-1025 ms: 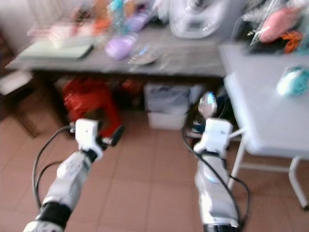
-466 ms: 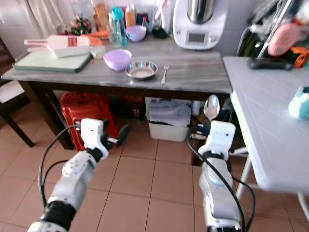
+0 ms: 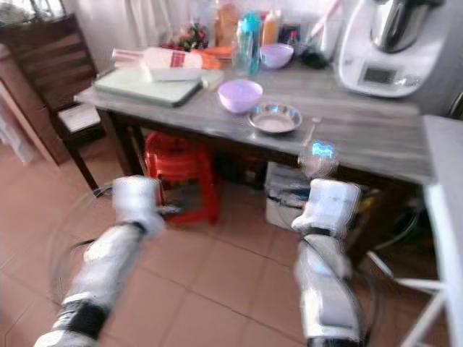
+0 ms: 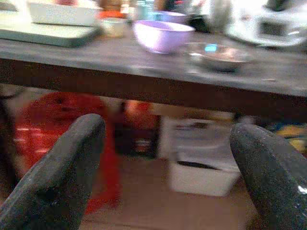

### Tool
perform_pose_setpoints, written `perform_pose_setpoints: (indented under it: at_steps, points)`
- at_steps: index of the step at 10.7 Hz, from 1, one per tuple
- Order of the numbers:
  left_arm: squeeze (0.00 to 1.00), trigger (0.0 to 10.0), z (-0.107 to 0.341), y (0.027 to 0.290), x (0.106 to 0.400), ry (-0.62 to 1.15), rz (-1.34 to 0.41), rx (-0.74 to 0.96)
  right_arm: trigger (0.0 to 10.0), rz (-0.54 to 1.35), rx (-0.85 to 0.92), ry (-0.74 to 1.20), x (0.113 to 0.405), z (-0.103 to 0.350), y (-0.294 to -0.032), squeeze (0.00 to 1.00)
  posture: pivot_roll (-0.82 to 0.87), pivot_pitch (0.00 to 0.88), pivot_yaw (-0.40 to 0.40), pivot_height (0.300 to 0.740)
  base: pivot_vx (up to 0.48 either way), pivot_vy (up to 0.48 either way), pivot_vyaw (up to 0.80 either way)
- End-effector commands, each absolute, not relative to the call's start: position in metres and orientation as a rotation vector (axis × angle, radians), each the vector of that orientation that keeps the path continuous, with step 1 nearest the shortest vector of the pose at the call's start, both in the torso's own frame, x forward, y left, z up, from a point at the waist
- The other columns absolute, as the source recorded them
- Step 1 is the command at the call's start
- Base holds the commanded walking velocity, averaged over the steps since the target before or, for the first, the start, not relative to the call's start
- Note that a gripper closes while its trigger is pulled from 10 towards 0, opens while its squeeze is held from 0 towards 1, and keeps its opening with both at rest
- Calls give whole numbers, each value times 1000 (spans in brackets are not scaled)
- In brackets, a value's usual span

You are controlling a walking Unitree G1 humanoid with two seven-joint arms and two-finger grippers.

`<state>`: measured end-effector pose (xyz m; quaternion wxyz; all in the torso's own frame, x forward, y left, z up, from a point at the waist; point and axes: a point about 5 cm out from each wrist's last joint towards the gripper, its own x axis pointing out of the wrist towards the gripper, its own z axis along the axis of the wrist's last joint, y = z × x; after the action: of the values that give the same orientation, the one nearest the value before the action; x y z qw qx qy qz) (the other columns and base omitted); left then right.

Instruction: Setting the table

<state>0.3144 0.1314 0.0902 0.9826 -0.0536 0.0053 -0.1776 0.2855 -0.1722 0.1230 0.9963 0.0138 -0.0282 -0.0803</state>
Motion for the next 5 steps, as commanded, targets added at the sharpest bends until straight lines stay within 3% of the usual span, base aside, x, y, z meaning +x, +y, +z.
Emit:
perform_pose_setpoints:
  at_steps: [1,5]
  points:
    - [0,10000,100,124,314,-31,-377,-98,10000,-199,-1,-91,281,130,-186,0,-25,0,17,740,386,0,0]
    - [0,10000,91,148,291,-8,-309,-71,10000,-177,-35,-79,254,124,-181,0,0,0,4,740,382,0,0]
